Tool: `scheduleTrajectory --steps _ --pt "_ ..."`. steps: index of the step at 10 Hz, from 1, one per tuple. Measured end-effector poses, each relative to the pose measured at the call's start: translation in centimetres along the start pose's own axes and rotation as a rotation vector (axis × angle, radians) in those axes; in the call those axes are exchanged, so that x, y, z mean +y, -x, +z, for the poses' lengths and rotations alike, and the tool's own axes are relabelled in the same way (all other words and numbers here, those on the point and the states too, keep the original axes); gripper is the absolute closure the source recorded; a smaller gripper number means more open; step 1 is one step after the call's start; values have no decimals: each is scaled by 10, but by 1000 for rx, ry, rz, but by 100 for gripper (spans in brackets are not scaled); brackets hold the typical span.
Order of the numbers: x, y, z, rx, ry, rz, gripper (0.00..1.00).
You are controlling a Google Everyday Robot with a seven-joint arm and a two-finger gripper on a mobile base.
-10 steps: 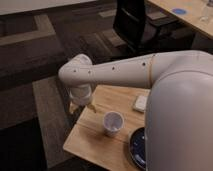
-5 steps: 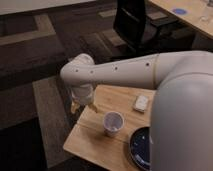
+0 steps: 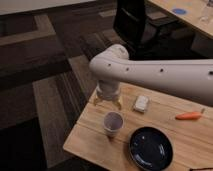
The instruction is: Place the eraser on the white sponge
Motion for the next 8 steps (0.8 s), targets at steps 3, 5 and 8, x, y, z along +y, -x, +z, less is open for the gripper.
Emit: scheduleTrajectory --steps 3,5,8 --pt "-18 -3 -2 9 -5 32 35" --pt "-17 -3 -2 9 -6 30 35" --pt "-47 -3 -9 -9 13 135 35"
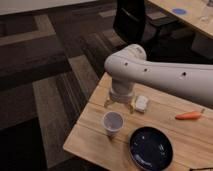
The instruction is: Place the eraser on the white sponge
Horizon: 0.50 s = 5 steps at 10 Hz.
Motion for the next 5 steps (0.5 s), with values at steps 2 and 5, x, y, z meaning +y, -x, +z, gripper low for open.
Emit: scheduleTrajectory --steps 2,5 --pt "-51 7 -14 -29 35 154 35" --pt "-150 14 -30 -84 105 451 35"
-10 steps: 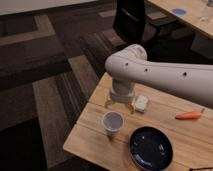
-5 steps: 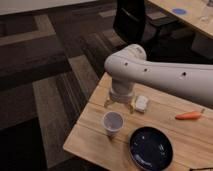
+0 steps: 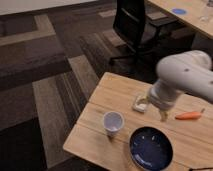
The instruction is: Place the eraser on the white sponge
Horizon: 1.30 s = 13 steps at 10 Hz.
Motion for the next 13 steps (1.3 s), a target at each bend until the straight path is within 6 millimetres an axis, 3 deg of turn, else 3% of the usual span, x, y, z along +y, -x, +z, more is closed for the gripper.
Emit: scheduleTrajectory --steps 4,6,8,10,11,13 --pt "2 -1 1 3 0 -2 35" --pt "-6 -3 10 46 -2 66 35" --pt "-40 9 37 126 -44 273 35" --pt "-65 23 48 111 -114 375 35" --pt "-89 35 51 85 -157 458 35" --pt "-115 46 51 55 -143 533 35"
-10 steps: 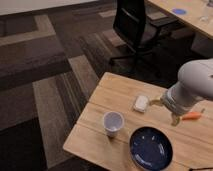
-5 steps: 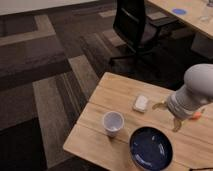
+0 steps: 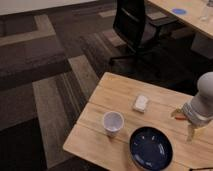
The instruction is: Place the eraser on the white sponge
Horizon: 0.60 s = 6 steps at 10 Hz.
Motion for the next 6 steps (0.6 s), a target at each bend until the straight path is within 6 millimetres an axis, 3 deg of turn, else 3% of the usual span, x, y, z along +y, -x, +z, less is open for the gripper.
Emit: scheduleTrajectory --steps 2,6 --pt "-28 14 9 -8 18 65 35" --pt "-32 13 11 -8 15 68 35"
